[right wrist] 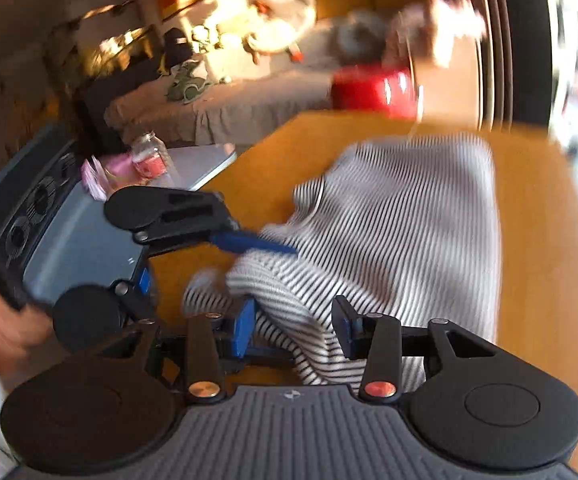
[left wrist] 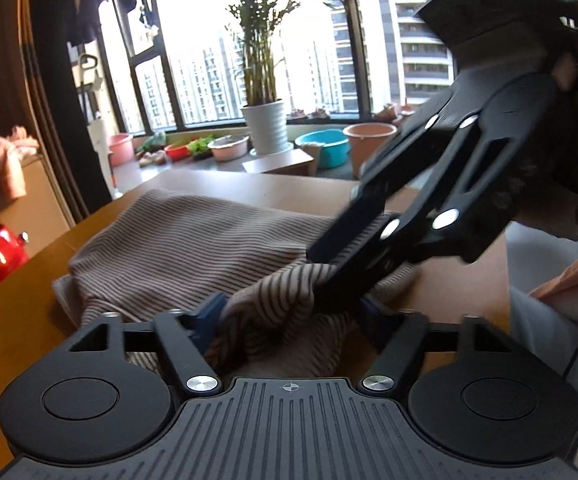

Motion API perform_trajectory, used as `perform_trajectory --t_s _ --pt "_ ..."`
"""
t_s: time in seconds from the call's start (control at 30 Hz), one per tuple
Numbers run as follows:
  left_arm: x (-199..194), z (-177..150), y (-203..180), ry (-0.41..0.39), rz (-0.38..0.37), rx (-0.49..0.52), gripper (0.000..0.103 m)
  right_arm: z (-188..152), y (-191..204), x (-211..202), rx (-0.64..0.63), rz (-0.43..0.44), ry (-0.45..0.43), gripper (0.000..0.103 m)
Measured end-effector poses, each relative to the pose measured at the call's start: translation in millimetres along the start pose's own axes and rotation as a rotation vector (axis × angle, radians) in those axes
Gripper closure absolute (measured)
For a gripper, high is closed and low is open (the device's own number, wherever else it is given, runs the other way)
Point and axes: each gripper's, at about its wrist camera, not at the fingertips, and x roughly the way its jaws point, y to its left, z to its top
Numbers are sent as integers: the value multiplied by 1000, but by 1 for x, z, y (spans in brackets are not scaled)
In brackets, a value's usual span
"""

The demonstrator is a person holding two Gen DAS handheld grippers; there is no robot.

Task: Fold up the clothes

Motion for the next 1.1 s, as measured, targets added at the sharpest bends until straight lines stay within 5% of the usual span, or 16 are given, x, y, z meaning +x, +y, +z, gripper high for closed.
perform_trajectory --t_s 0.13,0.33,0.43,0.5,0.53,0.67,0.87,1.1 --pt "0 -4 26 -16 -57 -182 42 -5 13 -17 -166 -102 -54 37" --pt "-1 -7 62 -51 -119 -427 48 -29 33 12 -415 -228 -41 23" --pt "0 -8 69 -49 -118 -467 50 -39 43 33 -548 -259 -42 23" --pt "2 -10 71 -46 -113 -476 50 -46 50 46 -636 -280 -42 35" --pt "3 -11 72 -45 -110 -481 50 -50 54 53 -681 -290 -42 50" --pt "-2 -16 75 -50 -95 -503 42 -40 51 53 -595 -261 -30 66" --pt "-20 -14 87 -85 -40 -530 24 -19 38 45 -405 -198 -17 73" --pt "-36 -11 103 -154 -45 -585 21 -12 36 22 -330 -154 -13 76"
